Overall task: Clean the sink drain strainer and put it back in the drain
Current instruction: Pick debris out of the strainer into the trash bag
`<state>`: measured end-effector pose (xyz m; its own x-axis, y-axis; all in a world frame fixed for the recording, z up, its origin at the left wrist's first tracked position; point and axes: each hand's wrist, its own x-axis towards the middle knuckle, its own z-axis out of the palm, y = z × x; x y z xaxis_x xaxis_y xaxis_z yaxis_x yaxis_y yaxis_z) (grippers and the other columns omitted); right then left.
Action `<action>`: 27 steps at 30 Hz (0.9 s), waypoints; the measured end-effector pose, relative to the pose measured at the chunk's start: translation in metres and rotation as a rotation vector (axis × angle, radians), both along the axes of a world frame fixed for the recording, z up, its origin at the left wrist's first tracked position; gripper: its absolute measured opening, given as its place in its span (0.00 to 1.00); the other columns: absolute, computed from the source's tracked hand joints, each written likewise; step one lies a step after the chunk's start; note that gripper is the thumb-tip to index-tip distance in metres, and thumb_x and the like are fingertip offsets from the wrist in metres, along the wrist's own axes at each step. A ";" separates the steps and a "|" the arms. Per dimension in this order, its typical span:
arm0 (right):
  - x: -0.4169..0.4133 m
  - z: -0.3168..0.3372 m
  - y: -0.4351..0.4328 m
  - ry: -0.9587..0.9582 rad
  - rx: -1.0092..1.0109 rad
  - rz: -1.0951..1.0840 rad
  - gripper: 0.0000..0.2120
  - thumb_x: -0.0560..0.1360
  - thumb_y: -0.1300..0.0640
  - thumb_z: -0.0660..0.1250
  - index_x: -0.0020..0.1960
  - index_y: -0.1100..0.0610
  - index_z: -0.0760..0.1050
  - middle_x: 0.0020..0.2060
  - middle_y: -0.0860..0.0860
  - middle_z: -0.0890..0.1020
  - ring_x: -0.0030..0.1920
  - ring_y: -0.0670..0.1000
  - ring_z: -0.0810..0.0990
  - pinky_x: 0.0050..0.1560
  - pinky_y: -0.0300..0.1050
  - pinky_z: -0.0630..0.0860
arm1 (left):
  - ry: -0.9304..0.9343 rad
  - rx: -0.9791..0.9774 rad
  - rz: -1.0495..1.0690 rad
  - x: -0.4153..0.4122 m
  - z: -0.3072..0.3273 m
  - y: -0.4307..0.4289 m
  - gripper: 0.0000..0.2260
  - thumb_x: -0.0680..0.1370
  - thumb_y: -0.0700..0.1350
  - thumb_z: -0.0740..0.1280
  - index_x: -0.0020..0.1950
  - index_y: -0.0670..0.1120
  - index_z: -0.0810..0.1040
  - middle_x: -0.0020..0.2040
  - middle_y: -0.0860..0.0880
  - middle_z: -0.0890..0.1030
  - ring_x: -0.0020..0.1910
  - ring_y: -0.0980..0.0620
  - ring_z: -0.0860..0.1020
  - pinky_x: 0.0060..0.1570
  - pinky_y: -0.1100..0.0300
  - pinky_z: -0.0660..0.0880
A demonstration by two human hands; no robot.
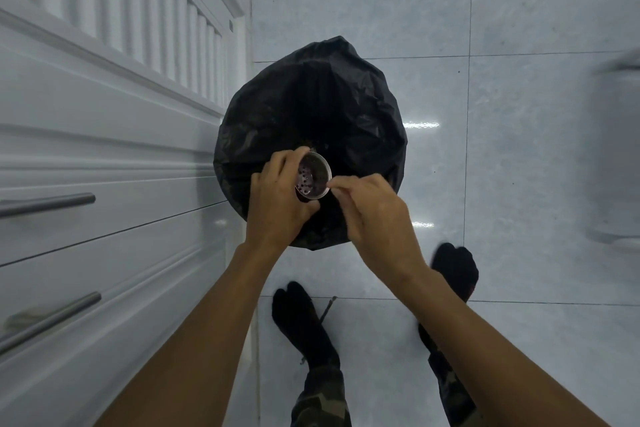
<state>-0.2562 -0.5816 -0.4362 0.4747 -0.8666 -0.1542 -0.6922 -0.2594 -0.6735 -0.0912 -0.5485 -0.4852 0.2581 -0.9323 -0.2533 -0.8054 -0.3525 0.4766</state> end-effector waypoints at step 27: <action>0.002 -0.020 0.012 -0.116 0.012 -0.136 0.10 0.78 0.61 0.70 0.59 0.58 0.82 0.50 0.54 0.86 0.50 0.55 0.83 0.54 0.51 0.82 | -0.001 0.103 -0.041 0.016 0.000 0.011 0.36 0.68 0.48 0.80 0.73 0.44 0.71 0.66 0.44 0.75 0.65 0.43 0.72 0.63 0.56 0.61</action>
<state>-0.2540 -0.5694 -0.4567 0.3686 -0.9223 -0.1158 -0.6376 -0.1602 -0.7535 -0.0752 -0.5376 -0.4857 0.2208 -0.9109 -0.3485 -0.8204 -0.3667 0.4387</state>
